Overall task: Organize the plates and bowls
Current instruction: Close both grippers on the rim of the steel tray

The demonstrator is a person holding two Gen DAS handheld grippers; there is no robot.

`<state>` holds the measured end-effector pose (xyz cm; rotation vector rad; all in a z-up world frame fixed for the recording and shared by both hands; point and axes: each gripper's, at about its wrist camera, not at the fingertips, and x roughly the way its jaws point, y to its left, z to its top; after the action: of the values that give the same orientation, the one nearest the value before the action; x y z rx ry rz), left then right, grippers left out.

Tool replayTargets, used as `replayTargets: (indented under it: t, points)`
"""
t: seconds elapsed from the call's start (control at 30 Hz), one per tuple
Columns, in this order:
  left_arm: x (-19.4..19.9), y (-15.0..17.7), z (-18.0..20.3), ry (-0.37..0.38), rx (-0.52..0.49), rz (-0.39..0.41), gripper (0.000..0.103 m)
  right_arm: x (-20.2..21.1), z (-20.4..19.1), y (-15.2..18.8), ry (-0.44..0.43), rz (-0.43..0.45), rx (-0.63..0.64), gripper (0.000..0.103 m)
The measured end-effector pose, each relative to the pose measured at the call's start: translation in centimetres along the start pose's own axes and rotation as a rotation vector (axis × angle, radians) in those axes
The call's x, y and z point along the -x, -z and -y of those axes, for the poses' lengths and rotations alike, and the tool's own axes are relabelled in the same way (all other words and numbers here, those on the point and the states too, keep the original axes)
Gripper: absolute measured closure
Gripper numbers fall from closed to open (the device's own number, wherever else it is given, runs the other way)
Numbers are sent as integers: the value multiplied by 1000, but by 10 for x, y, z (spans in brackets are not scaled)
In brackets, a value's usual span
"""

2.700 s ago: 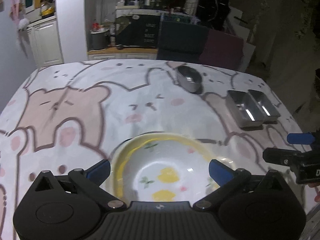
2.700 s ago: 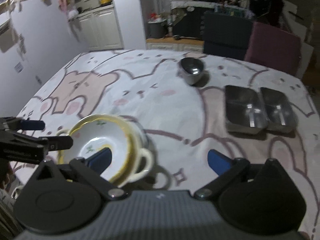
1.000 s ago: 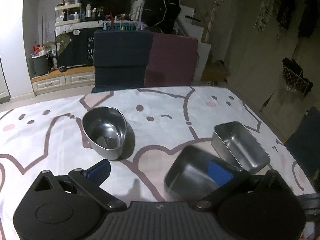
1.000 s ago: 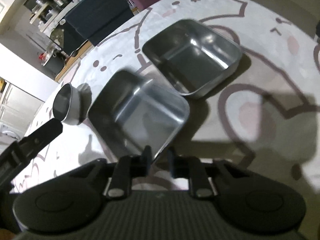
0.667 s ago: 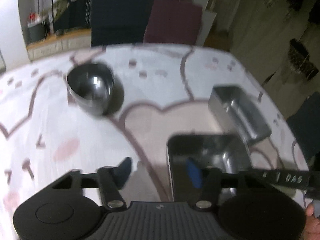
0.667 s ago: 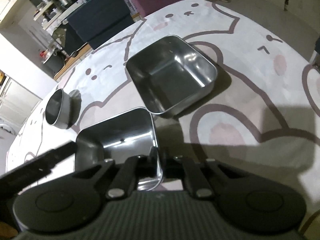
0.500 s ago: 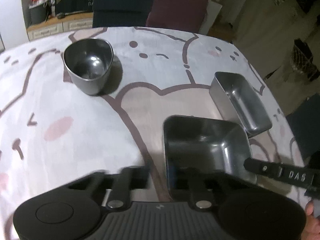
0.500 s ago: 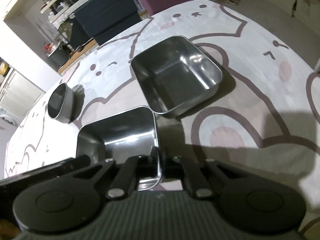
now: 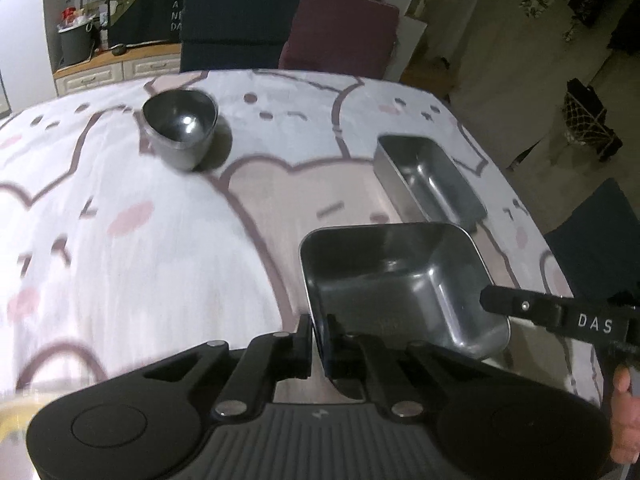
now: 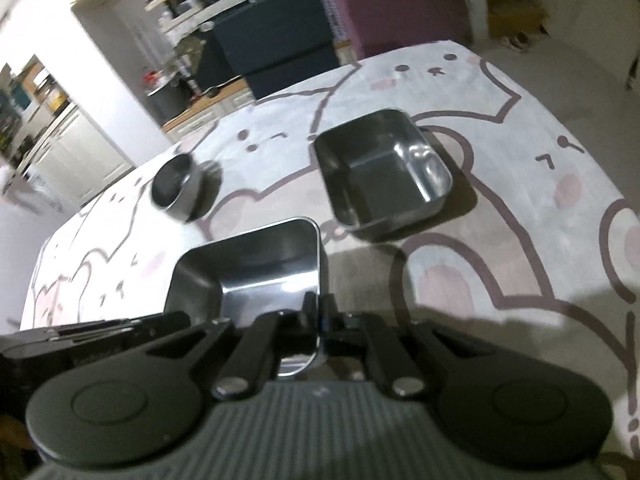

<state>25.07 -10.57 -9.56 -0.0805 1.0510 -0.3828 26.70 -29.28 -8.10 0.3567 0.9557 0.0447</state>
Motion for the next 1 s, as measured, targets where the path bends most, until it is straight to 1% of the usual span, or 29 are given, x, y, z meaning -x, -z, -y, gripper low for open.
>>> replayTargets:
  t: [0.17,0.33,0.53,0.57,0.77,1.0]
  points:
    - [8,35,5,-25,13,-18,97,10,-4,26,5,-32,72,100]
    - [7,58,9,-31,22,-27,97,9,-8,48,38,-70,126,100]
    - [2,66,20,-29,-4,-35,96,7,-2,54,71,-86,141,100]
    - [1,67,21,-32,-8,-37,95,4,-1,51,79,-90,141,100]
    - [-1,65,23,-35,-14,-38,95,0,0,57,108,-101,161,100]
    - [-1,66,22,-27,-19,-41,95,-3,2,59,108,-119,160,100]
